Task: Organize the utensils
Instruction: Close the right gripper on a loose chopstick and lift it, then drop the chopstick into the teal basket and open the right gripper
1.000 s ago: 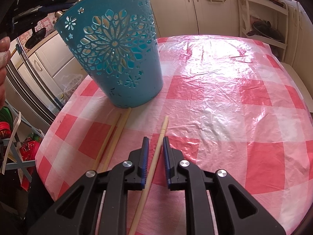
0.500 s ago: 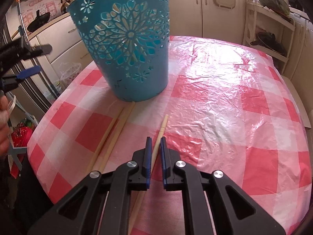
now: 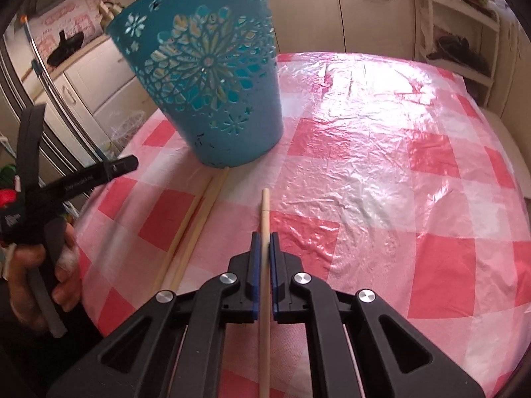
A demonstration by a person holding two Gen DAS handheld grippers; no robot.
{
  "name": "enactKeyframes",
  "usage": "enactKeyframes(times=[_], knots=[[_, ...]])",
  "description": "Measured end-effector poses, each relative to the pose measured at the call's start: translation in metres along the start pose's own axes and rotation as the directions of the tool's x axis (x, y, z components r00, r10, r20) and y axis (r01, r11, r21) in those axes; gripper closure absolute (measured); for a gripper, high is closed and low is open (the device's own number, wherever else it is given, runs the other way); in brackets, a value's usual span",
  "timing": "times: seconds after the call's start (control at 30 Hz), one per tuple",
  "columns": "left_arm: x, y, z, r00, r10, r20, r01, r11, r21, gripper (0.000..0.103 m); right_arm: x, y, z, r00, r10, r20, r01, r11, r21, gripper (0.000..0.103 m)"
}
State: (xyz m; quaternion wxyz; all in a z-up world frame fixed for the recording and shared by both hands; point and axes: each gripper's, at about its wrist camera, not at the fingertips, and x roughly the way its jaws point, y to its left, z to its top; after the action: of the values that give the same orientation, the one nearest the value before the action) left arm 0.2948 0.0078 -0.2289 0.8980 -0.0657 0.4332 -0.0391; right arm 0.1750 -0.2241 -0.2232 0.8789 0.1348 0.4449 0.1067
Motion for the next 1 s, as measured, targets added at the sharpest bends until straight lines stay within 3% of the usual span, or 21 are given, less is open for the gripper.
enactKeyframes(times=[0.2, 0.4, 0.57, 0.73, 0.9, 1.0], knots=[[0.000, -0.002, 0.000, 1.000, -0.001, -0.005, 0.001, 1.000, 0.010, 0.026, -0.033, -0.010, -0.001, 0.980, 0.189, 0.063, -0.196, 0.974, 0.118, 0.097], [-0.001, -0.002, -0.002, 1.000, -0.003, -0.005, 0.003, 1.000, 0.011, 0.025, -0.096, -0.004, 0.020, 0.916, 0.331, 0.227, -0.362, 0.926, 0.110, 0.097], [0.000, -0.003, -0.002, 1.000, -0.002, -0.012, 0.002, 1.000, 0.025, 0.022, -0.134, 0.012, 0.065, 0.857, 0.372, 0.358, -0.412, 0.910, 0.041, 0.097], [0.000, -0.005, -0.002, 1.000, -0.005, -0.014, 0.006, 1.000, 0.028, 0.021, -0.155, 0.031, 0.120, 0.804, 0.369, 0.467, -0.413, 0.911, -0.009, 0.097], [-0.001, -0.004, -0.001, 1.000, -0.012, -0.012, 0.012, 1.000, 0.024, 0.021, -0.156, 0.050, 0.166, 0.773, 0.262, 0.577, -0.293, 0.955, -0.042, 0.097], [-0.001, -0.003, -0.001, 1.000, -0.016, -0.011, 0.016, 1.000, 0.021, 0.021, -0.135, 0.059, 0.185, 0.760, 0.158, 0.630, -0.187, 0.982, -0.021, 0.097]])
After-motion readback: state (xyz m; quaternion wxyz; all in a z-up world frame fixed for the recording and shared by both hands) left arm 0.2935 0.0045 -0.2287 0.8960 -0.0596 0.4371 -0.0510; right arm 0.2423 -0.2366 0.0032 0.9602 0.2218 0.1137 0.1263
